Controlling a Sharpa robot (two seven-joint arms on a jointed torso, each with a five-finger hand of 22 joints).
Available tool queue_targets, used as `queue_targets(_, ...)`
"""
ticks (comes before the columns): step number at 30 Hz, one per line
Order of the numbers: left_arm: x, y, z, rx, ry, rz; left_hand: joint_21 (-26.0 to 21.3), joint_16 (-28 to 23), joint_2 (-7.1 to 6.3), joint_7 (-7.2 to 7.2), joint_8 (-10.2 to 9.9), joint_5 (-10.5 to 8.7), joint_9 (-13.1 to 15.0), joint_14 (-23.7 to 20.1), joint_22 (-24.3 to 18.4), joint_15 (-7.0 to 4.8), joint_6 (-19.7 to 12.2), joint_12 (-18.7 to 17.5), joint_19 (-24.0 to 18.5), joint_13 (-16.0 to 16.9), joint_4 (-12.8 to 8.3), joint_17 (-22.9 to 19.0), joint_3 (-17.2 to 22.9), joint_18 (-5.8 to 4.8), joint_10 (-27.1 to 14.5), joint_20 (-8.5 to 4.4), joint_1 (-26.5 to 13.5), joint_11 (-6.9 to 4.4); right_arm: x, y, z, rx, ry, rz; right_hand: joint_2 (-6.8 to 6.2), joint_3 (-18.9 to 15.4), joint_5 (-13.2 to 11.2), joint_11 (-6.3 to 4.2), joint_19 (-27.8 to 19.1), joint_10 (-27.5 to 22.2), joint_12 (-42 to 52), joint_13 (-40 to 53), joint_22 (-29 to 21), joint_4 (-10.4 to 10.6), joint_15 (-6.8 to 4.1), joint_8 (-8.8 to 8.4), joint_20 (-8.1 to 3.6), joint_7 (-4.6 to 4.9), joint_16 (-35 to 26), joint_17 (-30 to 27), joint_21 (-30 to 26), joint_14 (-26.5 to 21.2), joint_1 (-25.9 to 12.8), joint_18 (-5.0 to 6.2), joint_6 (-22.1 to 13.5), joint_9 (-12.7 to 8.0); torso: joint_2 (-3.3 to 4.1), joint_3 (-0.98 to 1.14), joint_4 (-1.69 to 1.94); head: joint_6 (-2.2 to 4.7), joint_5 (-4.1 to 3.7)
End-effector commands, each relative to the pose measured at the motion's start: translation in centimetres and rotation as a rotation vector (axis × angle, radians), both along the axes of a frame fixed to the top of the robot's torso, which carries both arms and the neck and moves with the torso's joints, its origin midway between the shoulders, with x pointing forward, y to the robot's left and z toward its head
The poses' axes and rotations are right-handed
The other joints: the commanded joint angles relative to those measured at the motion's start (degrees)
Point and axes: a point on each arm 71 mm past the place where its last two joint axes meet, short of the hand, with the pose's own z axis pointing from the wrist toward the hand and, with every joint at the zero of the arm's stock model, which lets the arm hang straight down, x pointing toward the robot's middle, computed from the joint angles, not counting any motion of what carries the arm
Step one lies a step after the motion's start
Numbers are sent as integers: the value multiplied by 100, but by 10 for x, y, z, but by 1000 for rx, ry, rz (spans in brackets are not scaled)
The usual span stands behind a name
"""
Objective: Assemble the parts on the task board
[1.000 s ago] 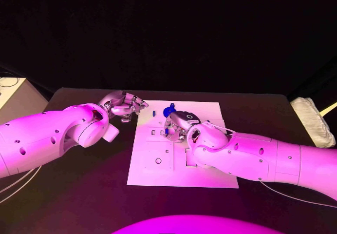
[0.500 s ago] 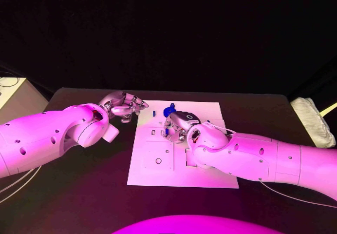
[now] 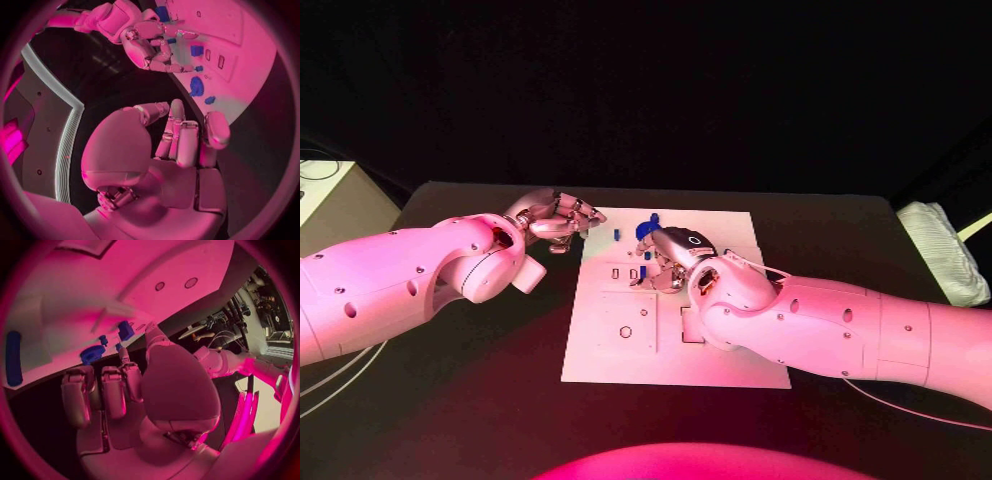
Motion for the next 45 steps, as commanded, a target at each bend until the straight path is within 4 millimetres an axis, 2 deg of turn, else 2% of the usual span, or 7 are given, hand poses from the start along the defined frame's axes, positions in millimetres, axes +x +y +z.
queue_targets(1,1,-2,0,5,10,-13,42,40,-37,40,32,-14,9,108,26,64,-5,-2,63,-6,38,130,-131,-27,37,14,-82,50,-3,-4,13,100,-61,29,11,-51,51,41,543,9,-25,750,1434,3,57,-43,60,2,7,1481,-49,600,74,-48,-51,-20,-32,9,-22,33,18)
queue_targets(9,1,-10,-9,132,130,-86,-79,-88,-154,10,596,-7,246,1,-230,92,12,9,-111,-15,755,-105,-883,29,33,72,-757,64,-2,-36,45,291,65,112,324,220,662,-17,335,-237,-285,530,1171,-58,13,119,41,-69,-73,1330,-572,559,427,73,259,4,-124,42,-93,94,74)
queue_targets(13,3,-19,-11,226,172,-128,-114,-110,-218,-116,1175,5,599,-2,-262,-4,-6,44,-103,-2,1046,-136,-1380,33,38,-5,-759,-42,1,-61,57,396,162,87,311,255,733,-45,243,-347,-405,427,1052,-55,-14,217,14,-99,-128,1231,-809,530,434,125,318,29,-171,62,-132,74,117)
queue_targets(21,15,-37,-3,432,240,-196,33,102,-35,-319,2132,6,1418,178,82,-155,-119,330,190,223,1085,242,-2055,-42,247,-142,-1002,-217,9,-111,79,498,198,-3,293,227,834,-106,222,-349,-403,398,1007,-28,-69,484,-38,-168,-149,1204,-898,524,240,139,427,138,-214,104,-176,61,215)
queue_targets(36,44,-80,9,767,314,-281,27,97,-10,-319,2395,-86,1806,151,77,-151,-369,408,154,323,1090,242,-2549,-42,118,-142,-1321,-211,24,-146,87,519,193,-124,281,138,1174,-103,196,-370,-415,354,947,-27,-75,649,-54,-161,-170,1177,-1021,519,9,159,204,213,-248,209,-181,18,296)
queue_targets(39,48,-88,8,781,316,-290,33,112,106,-316,2455,-543,1958,150,96,-142,-443,449,150,367,1089,268,-3155,-43,77,-124,-1328,-187,25,-146,88,519,193,-131,279,126,1197,-103,194,-373,-416,351,943,-25,-74,659,-54,-159,-169,1179,-1030,519,-9,161,188,218,-245,220,-191,14,308)
queue_targets(45,55,-96,4,802,329,-307,24,116,253,-278,2445,-722,2091,139,82,-108,-526,427,116,335,1101,279,-4092,-38,-27,-97,-1162,-168,26,-146,88,519,192,-135,293,135,1429,-100,175,-375,-407,345,910,-43,-72,727,-53,-156,-177,1169,-1101,516,21,174,121,245,-239,234,-222,-3,327)
